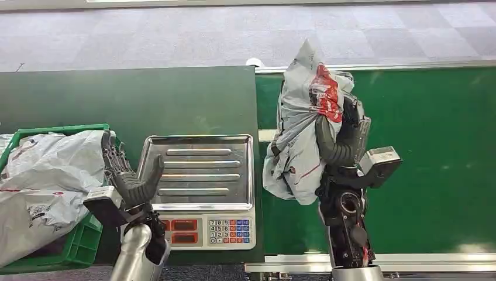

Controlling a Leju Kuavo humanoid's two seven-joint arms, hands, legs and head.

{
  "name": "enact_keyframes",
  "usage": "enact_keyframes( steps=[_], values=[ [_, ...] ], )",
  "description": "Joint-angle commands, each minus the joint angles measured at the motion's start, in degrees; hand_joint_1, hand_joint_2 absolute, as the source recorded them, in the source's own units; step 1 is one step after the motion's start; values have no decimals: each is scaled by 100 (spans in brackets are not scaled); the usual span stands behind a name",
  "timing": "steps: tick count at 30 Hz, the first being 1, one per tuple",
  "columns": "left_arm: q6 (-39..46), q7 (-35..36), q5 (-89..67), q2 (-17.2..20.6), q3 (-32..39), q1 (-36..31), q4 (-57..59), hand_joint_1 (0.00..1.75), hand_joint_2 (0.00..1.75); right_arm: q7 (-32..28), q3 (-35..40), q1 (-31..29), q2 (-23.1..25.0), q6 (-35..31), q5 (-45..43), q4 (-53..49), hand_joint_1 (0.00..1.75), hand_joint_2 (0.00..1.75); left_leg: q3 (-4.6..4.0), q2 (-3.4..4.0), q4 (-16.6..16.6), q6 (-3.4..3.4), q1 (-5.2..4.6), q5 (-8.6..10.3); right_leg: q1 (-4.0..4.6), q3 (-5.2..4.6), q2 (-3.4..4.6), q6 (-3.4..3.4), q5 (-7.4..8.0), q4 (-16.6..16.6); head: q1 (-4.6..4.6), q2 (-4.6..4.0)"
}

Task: Moved the parcel from conveyor to table for the left to box.

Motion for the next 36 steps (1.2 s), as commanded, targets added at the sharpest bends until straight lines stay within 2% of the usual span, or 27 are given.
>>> enact_keyframes(
  steps=[1,36],
  values=[
    [-18,-15,9,84,54,-45,104,0,175,-2,-35,-223,-68,-14,-24,61,175,175,20,1,-3,2,1,-6,1,21,6,-2,-4,-7,0,0],
    [-18,-15,9,84,54,-45,104,0,175,-2,-35,-223,-68,-14,-24,61,175,175,9,1,-2,1,-1,-3,-1,9,4,-1,-2,-2,0,0]
  ],
)
